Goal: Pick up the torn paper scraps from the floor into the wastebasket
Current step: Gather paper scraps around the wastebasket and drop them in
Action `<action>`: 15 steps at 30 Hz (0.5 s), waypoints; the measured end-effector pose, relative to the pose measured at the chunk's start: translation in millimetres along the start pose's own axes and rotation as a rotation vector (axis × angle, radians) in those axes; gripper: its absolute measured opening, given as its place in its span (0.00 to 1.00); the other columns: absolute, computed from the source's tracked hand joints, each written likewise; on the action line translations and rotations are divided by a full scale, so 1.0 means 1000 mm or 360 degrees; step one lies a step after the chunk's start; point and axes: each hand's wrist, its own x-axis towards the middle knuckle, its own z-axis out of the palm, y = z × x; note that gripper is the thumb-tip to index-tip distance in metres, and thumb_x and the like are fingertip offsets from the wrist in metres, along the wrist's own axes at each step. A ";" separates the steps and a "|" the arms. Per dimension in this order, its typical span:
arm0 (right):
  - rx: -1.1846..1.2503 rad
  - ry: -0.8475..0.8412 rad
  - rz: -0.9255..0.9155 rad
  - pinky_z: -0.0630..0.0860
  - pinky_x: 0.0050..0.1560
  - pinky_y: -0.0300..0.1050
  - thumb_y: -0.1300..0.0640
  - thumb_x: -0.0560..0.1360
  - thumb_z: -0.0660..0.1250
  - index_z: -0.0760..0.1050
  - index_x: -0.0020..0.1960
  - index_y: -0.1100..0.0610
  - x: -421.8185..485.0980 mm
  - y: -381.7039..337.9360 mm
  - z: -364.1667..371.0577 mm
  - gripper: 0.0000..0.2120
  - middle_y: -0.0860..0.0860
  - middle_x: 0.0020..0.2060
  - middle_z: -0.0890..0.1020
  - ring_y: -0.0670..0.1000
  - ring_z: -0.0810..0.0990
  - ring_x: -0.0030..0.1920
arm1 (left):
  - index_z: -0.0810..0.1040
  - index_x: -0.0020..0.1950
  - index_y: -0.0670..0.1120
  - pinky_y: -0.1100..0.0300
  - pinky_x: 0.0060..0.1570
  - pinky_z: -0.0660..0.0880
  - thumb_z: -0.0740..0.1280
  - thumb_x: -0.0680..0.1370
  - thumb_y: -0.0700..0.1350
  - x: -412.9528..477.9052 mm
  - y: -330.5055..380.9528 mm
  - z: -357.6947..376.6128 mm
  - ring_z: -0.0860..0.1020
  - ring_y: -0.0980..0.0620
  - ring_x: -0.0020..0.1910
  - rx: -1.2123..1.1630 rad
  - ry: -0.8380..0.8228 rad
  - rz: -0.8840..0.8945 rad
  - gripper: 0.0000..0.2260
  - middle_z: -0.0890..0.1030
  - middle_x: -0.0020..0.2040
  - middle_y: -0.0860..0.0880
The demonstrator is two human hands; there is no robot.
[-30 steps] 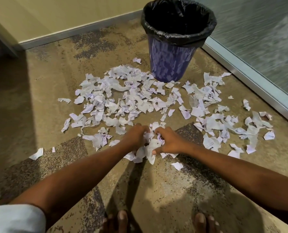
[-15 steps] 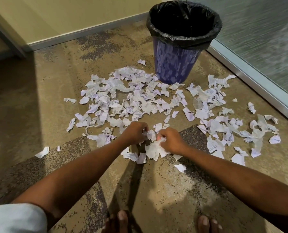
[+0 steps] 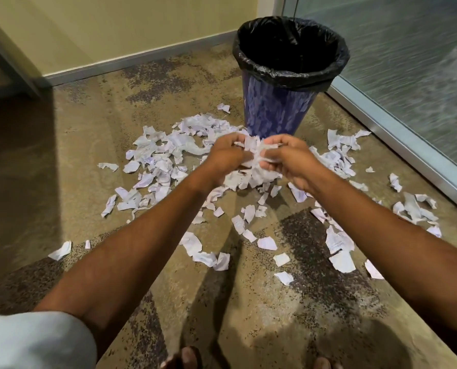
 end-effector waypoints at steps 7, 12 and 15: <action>0.0314 0.0049 -0.0412 0.86 0.48 0.45 0.74 0.78 0.68 0.80 0.53 0.61 0.020 -0.105 -0.002 0.10 0.63 0.56 0.85 0.57 0.88 0.48 | 0.81 0.59 0.44 0.47 0.49 0.86 0.72 0.78 0.31 0.033 0.094 0.012 0.86 0.44 0.54 -0.0287 0.0202 0.0451 0.13 0.85 0.57 0.43; 0.0422 0.0082 -0.0631 0.84 0.49 0.50 0.76 0.74 0.69 0.80 0.54 0.63 0.049 -0.162 -0.011 0.12 0.63 0.49 0.88 0.58 0.88 0.44 | 0.80 0.60 0.43 0.48 0.51 0.86 0.73 0.77 0.31 0.063 0.155 0.022 0.87 0.48 0.52 -0.0273 0.0308 0.0636 0.14 0.86 0.55 0.46; 0.0426 0.0149 -0.0727 0.84 0.48 0.50 0.76 0.72 0.70 0.80 0.53 0.63 0.069 -0.184 -0.018 0.14 0.62 0.46 0.87 0.58 0.87 0.42 | 0.80 0.57 0.45 0.50 0.50 0.86 0.74 0.76 0.31 0.081 0.177 0.029 0.87 0.50 0.50 -0.0231 0.0315 0.0734 0.14 0.87 0.53 0.47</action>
